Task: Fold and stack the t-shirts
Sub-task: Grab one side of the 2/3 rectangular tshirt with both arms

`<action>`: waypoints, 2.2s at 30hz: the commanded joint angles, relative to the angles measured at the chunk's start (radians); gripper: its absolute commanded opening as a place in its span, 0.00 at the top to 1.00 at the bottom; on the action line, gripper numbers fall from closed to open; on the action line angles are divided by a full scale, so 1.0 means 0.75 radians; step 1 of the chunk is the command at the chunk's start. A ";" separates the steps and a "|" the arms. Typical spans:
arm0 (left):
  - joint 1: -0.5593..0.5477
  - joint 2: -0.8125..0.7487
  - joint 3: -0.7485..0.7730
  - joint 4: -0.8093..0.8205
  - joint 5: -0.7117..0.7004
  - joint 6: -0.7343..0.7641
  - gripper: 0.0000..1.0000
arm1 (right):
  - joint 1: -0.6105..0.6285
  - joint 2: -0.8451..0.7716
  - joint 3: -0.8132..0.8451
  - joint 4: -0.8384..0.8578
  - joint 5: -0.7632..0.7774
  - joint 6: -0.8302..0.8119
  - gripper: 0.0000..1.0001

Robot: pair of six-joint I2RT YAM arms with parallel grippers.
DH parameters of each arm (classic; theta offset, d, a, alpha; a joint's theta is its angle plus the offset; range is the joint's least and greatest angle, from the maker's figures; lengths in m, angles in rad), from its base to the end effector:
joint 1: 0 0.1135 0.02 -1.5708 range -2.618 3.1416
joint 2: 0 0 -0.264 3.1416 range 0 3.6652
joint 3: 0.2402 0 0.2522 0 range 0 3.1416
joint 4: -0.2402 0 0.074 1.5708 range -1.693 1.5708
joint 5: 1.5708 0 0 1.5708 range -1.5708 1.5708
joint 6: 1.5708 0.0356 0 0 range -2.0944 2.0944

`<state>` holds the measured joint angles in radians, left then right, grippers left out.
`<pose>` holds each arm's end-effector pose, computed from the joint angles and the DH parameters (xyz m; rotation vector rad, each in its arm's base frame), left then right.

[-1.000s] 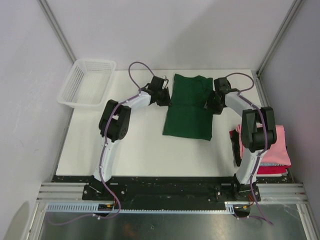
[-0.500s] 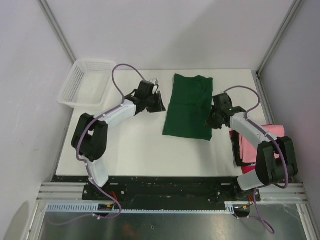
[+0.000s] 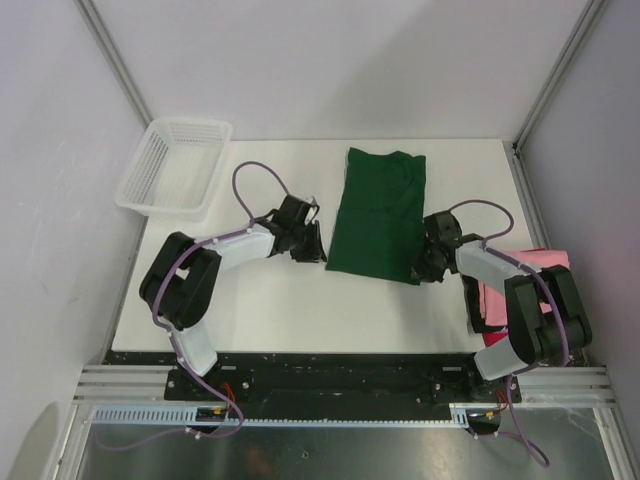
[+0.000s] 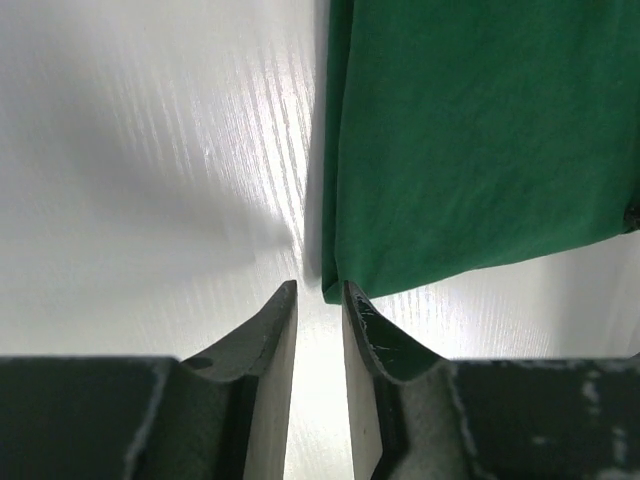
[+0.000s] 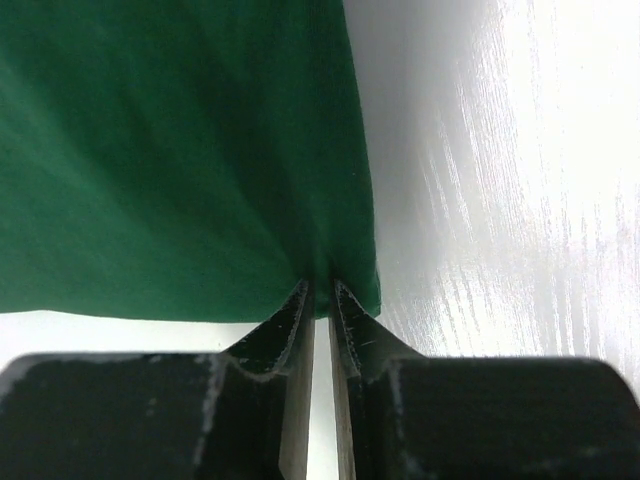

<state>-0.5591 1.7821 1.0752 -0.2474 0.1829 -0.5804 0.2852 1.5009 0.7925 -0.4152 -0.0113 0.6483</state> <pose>0.3048 -0.1984 0.1692 0.0490 2.6426 -0.6578 0.2628 0.0775 0.1642 0.4899 2.6880 0.2934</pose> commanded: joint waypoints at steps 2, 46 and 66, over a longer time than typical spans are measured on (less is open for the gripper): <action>-0.004 -0.099 -0.035 0.063 0.024 -0.023 0.71 | -0.024 0.021 -0.031 0.051 -0.010 -0.012 0.84; -0.038 -0.119 -0.123 0.085 0.045 -0.018 0.66 | -0.048 -0.214 -0.136 0.037 0.035 0.074 0.64; -0.041 -0.112 -0.148 0.086 0.056 -0.017 0.65 | -0.001 -0.078 -0.177 0.110 0.089 0.087 0.85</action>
<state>-0.5827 1.7271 0.9760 -0.2035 0.2138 -0.5949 0.2729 1.4250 0.6842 -0.3336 0.0147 0.7078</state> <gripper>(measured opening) 0.345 0.218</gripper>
